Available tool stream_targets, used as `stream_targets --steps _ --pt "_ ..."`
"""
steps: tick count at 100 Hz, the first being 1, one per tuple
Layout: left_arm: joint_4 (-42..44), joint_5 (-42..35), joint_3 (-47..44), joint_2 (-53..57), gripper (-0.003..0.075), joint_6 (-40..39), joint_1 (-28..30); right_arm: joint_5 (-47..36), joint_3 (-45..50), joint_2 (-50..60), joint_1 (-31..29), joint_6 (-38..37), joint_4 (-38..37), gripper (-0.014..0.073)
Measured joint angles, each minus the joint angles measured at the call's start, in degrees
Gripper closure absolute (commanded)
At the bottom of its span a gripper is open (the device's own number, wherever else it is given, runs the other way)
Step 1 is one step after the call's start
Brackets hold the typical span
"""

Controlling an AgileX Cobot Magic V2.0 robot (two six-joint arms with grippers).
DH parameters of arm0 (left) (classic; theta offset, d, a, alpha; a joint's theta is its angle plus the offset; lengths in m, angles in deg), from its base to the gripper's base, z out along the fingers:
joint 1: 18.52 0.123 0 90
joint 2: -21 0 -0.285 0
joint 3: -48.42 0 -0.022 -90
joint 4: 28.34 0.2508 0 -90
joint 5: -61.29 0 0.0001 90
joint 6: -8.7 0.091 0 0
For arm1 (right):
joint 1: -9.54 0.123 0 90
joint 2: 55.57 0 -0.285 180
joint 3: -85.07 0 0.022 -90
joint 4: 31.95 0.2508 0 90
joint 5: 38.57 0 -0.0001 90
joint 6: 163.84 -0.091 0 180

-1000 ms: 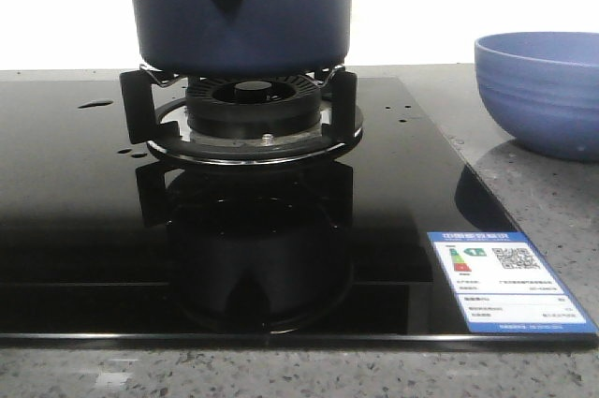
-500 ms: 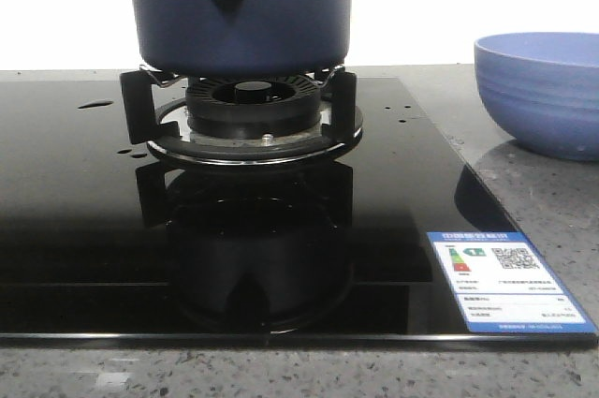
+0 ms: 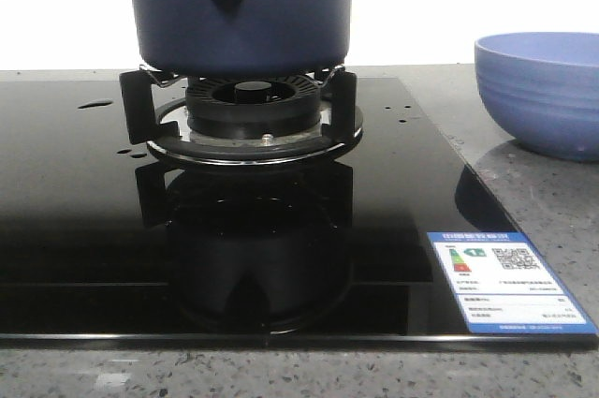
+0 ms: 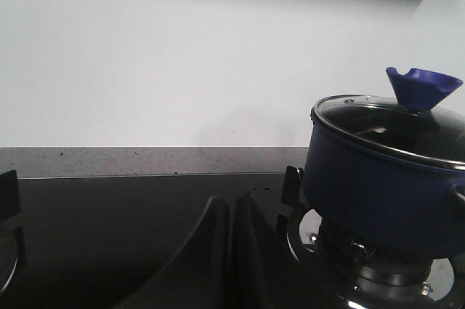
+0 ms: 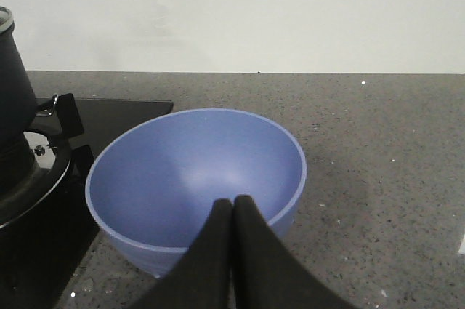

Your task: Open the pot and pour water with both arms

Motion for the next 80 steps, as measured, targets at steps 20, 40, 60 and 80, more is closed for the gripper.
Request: stream_targets --steps 20,40,60,80 --pt "0.0 0.0 0.0 0.0 0.0739 0.0 0.0 0.0 0.0 0.0 0.0 0.0 0.0 0.065" --pt "0.0 0.0 0.0 0.0 0.0739 0.0 0.0 0.0 0.0 0.0 0.0 0.0 0.0 0.065" --pt "9.74 -2.19 0.0 0.0 0.0739 -11.4 0.0 0.0 0.0 0.0 0.0 0.0 0.04 0.065" --pt "55.27 -7.3 0.0 0.11 0.0739 -59.0 0.0 0.0 0.0 0.0 0.0 0.0 0.04 0.065"
